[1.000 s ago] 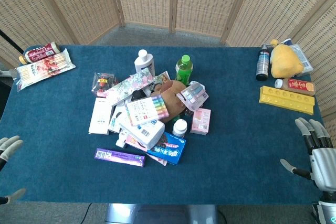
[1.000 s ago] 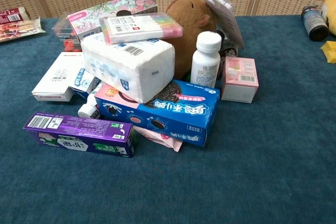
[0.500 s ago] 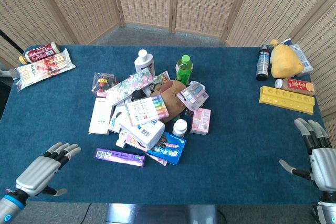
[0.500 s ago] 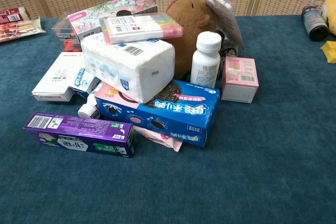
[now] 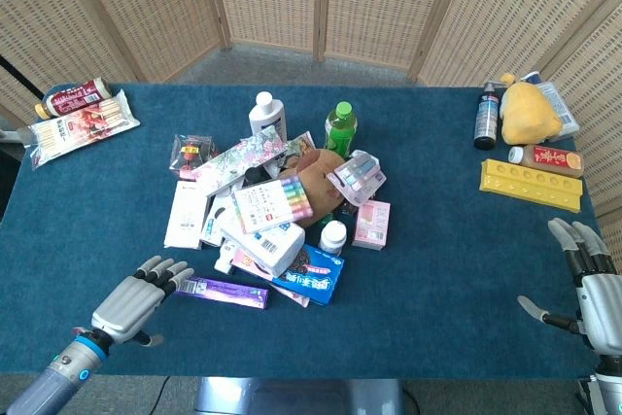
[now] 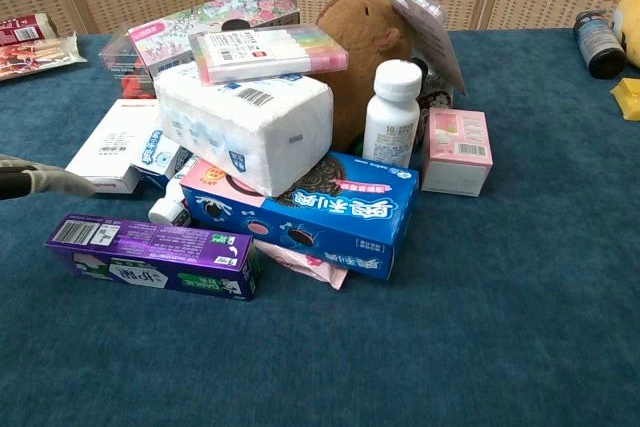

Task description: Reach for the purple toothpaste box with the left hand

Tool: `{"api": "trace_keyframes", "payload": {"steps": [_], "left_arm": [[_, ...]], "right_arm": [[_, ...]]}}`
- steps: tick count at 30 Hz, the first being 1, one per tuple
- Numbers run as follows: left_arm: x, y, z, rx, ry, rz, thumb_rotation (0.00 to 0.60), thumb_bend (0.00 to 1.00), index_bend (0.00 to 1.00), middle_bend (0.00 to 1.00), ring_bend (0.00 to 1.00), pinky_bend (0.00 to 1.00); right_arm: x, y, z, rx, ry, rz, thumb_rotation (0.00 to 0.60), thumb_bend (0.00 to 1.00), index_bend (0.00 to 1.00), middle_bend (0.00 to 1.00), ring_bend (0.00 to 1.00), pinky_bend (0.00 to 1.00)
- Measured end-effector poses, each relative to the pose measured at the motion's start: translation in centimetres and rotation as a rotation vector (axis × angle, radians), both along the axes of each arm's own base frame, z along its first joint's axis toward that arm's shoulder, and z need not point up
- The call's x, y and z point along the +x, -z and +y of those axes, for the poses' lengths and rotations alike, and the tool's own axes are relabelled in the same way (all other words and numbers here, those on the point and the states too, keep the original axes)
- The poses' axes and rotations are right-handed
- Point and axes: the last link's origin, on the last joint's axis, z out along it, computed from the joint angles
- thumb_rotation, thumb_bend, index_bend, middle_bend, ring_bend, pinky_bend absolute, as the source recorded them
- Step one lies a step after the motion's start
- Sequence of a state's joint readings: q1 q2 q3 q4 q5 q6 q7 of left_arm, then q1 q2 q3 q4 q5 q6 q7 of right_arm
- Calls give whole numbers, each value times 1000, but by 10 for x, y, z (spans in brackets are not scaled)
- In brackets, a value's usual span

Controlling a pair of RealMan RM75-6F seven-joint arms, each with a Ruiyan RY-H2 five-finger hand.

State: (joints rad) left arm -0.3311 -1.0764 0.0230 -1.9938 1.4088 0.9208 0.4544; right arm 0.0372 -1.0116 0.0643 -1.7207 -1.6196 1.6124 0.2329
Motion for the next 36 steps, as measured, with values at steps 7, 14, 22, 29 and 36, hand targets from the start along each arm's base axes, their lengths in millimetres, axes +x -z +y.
{"api": "trace_keyframes", "payload": {"steps": [7,14,22,29,36], "left_arm": [[18,26,12,-13,36,20,600,0,0,0,0,0],[26,47,18,1,83,48,600,0,145,113,25,28],[29,54,19,85,171,68,600,0,678,681,492,423],[21,58,16,131,204,77,600,0,748,732,536,488],[26,39,18,182,191,13,600,0,744,730,537,489]], "right_arm": [[2,-1,1,6,-8,-15,600,0,0,0,0,0],[6,-1,3,15,-24,-25,600,0,0,0,0,0],[8,-1,4,15,-34,-34,600,0,0,0,0,0],[8,-1,4,15,-31,-35,600,0,0,0,0,0],[8,-1,4,20,-28,-43,600,0,0,0,0,0]]}}
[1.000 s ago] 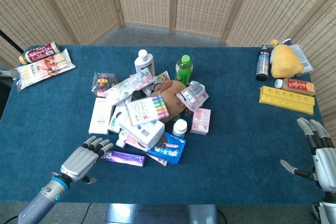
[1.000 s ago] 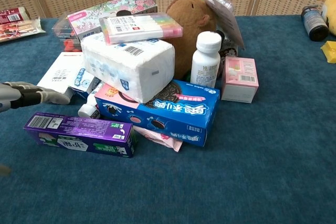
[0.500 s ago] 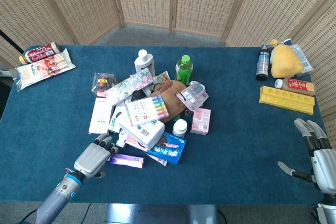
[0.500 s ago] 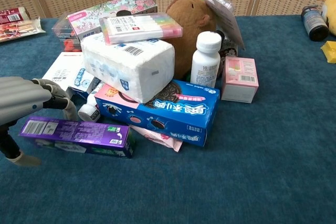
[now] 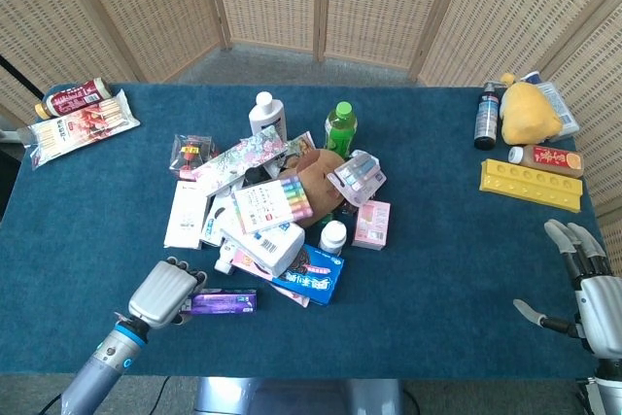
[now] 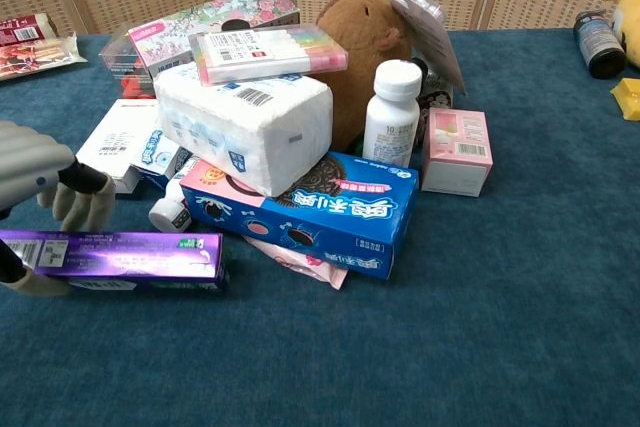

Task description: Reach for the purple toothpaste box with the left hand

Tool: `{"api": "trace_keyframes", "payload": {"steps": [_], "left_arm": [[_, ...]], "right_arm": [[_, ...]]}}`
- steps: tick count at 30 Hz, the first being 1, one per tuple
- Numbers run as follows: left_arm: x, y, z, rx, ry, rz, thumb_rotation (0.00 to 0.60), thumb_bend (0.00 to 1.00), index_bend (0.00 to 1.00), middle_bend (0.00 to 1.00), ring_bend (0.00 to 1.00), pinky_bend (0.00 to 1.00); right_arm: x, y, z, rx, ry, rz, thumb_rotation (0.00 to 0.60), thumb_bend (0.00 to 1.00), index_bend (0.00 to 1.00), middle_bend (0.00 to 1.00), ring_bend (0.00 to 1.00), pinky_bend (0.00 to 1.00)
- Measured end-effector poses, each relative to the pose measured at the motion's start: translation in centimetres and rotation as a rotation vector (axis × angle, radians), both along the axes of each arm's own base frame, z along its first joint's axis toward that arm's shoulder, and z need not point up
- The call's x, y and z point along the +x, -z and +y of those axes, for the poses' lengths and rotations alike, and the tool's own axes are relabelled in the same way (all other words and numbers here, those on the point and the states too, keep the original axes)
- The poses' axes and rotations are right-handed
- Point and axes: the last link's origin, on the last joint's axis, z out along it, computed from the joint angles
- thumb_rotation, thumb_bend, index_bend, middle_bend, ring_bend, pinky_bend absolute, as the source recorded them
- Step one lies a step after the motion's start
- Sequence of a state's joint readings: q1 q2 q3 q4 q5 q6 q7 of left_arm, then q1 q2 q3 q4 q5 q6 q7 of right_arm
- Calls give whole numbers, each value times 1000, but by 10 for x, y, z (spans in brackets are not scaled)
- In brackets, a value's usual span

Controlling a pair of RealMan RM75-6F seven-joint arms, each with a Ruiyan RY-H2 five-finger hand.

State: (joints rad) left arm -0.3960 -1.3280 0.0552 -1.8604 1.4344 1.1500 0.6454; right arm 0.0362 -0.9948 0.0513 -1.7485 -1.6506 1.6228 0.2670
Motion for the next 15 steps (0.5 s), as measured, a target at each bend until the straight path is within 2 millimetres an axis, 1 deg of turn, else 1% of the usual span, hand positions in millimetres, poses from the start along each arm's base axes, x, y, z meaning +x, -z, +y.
{"api": "trace_keyframes", "payload": {"steps": [6,15], "left_arm": [[11,-36,0,68,22,-59,600,0,728,717,537,488],[40,-91,0,166,78,-140,600,0,707,696,544,518]], "right_arm": [[0,1,0,5,2,-2,600,0,0,0,0,0],[1,2,0,10,4,-1,600,0,0,0,0,0]]}}
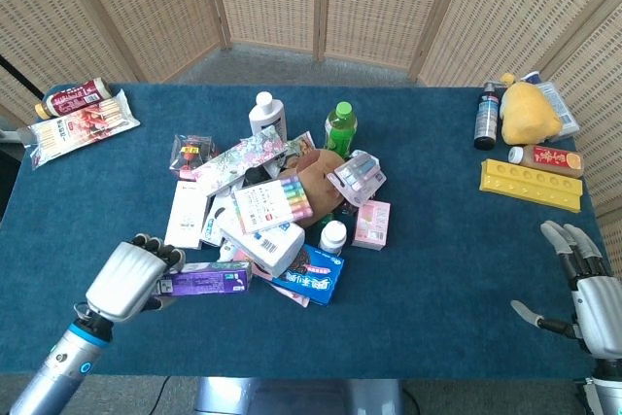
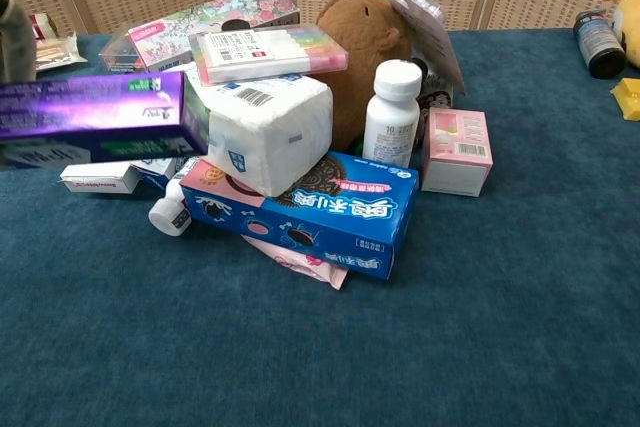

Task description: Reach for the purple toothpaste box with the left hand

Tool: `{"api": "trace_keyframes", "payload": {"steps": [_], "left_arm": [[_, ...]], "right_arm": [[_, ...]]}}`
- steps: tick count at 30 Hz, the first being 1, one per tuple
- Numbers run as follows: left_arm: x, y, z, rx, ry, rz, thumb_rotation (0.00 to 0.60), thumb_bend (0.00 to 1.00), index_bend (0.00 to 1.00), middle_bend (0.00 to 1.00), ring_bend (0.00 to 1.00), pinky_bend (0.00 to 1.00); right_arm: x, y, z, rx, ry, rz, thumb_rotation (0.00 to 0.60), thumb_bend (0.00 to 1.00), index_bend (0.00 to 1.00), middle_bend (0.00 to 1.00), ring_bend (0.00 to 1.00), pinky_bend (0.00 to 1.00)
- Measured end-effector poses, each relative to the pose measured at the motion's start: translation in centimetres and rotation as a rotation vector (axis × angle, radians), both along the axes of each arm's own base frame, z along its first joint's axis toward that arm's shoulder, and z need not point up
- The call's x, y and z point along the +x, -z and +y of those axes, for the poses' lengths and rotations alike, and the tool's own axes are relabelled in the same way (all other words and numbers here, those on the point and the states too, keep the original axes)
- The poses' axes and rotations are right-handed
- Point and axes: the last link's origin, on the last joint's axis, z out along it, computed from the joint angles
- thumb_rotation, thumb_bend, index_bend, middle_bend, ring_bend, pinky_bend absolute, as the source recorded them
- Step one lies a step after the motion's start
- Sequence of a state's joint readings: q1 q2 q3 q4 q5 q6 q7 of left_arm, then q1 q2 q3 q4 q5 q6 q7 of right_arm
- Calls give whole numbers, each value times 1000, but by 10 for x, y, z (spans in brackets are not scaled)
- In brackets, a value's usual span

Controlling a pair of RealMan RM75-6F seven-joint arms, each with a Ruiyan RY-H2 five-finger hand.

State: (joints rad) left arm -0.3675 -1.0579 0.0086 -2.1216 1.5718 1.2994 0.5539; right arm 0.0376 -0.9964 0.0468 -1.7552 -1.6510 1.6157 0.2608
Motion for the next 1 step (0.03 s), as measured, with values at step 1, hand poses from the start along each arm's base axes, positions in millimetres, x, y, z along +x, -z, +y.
{"api": "trace_keyframes", "payload": {"steps": [1], "left_arm": [[2,-4,0,7,2,-3,600,0,702,692,546,522]], "right_arm": [[0,0,0,0,0,-1,600,0,0,0,0,0]]}}
